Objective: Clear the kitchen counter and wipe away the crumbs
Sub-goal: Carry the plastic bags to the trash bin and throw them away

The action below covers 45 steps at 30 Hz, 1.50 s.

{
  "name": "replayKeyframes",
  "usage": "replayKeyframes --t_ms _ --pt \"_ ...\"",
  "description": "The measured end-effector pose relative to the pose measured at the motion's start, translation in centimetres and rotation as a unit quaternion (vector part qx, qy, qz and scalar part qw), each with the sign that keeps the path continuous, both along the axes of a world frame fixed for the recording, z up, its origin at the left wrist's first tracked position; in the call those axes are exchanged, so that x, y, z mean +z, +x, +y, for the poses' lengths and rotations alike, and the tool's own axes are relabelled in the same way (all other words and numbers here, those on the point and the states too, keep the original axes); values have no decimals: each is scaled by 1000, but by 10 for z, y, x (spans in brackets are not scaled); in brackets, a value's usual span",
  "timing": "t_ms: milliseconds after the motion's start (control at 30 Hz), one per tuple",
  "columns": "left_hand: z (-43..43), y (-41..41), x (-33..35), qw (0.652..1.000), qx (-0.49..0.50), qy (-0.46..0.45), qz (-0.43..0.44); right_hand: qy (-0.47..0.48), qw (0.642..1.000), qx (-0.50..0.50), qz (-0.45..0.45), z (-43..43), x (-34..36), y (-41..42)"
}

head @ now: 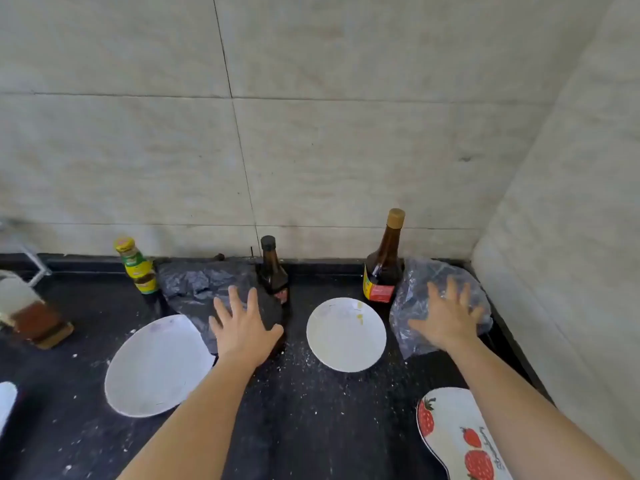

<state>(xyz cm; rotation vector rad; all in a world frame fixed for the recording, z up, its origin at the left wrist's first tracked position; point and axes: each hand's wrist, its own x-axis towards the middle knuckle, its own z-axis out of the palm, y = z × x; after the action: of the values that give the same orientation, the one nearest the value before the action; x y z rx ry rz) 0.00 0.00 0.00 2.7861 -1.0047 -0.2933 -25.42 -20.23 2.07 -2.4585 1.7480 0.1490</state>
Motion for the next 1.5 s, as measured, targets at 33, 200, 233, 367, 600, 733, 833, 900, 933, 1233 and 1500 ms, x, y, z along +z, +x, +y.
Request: replayKeyframes --t_ms 33,200,233,367,600,733,833,900,933,1233,1500 --pt "-7 10 -5 1000 15 22 -9 9 999 -32 15 -11 -6 6" --pt "-34 46 -43 997 67 26 16 89 978 -186 -41 -52 -38 30" --pt "-38 50 -49 997 65 38 20 109 970 -207 -60 -56 -48 33" --pt "-45 64 -67 996 59 53 41 145 956 -236 -100 -60 -81 40" --pt "-43 91 -75 992 82 48 80 95 963 -226 -107 -56 -106 42" --pt "-36 102 -58 987 125 -62 74 7 958 -240 -159 -54 -82 40" --pt "-34 100 -37 967 167 -184 57 -60 937 -263 -220 -51 -59 38" --pt "-30 95 -17 944 195 -260 59 -91 923 -268 -260 -47 -45 34" --pt "-27 93 -7 932 209 -289 62 -97 915 -270 -284 -43 -39 32" --pt "37 38 55 870 222 -437 53 -48 900 -159 -403 40 -7 24" --pt "125 -25 108 841 252 -478 24 9 899 -15 -438 132 18 6"
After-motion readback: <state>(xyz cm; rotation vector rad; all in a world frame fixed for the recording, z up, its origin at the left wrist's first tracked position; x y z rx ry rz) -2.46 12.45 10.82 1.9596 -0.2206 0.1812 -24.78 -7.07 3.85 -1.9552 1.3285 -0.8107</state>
